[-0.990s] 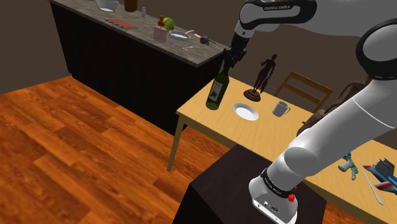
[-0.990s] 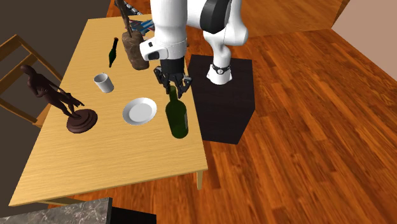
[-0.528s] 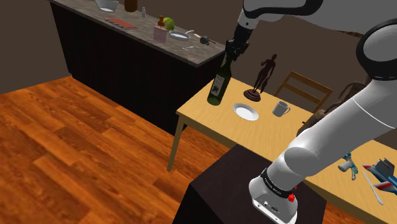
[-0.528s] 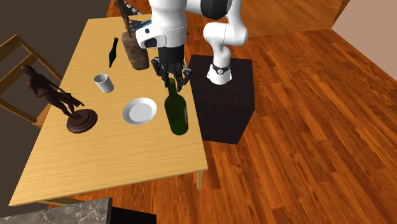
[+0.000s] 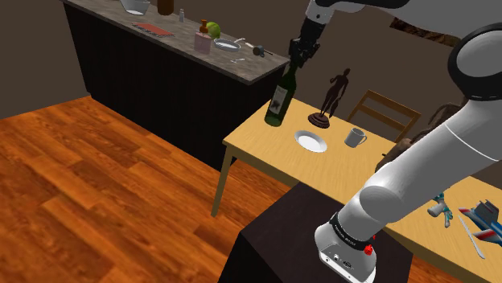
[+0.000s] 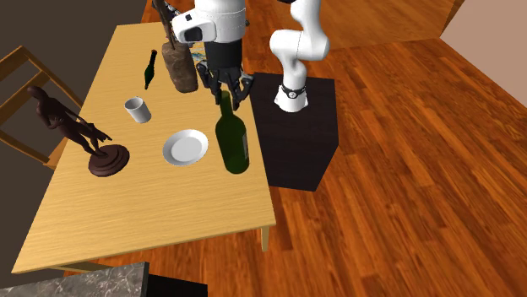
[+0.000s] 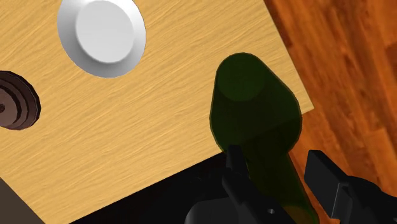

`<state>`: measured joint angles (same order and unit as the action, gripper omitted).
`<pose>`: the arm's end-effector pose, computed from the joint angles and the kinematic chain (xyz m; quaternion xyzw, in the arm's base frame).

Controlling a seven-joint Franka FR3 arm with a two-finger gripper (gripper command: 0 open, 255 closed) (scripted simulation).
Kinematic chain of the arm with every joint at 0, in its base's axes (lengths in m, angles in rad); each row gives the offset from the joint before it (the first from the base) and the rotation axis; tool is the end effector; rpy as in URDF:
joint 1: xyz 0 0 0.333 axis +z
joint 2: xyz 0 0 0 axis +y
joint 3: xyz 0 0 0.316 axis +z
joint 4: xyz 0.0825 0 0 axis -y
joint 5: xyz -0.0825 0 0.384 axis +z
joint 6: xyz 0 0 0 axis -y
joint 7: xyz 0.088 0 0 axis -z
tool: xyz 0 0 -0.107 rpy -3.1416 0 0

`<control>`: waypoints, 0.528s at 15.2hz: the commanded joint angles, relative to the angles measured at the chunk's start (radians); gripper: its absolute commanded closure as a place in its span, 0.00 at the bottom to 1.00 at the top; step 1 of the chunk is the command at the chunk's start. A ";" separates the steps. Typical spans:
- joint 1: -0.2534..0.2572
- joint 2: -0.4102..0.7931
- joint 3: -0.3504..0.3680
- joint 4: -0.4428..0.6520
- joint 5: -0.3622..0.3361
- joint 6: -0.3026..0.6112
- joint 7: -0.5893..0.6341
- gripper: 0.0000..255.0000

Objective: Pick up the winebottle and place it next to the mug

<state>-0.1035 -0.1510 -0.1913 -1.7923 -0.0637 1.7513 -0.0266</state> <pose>0.4967 -0.1640 0.6149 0.9900 -0.1292 0.0502 0.0256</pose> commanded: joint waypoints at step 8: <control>-0.055 -0.069 -0.074 -0.029 -0.015 -0.031 -0.128 1.00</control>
<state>-0.1506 -0.2030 -0.2550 -1.8005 -0.0746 1.7144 -0.1358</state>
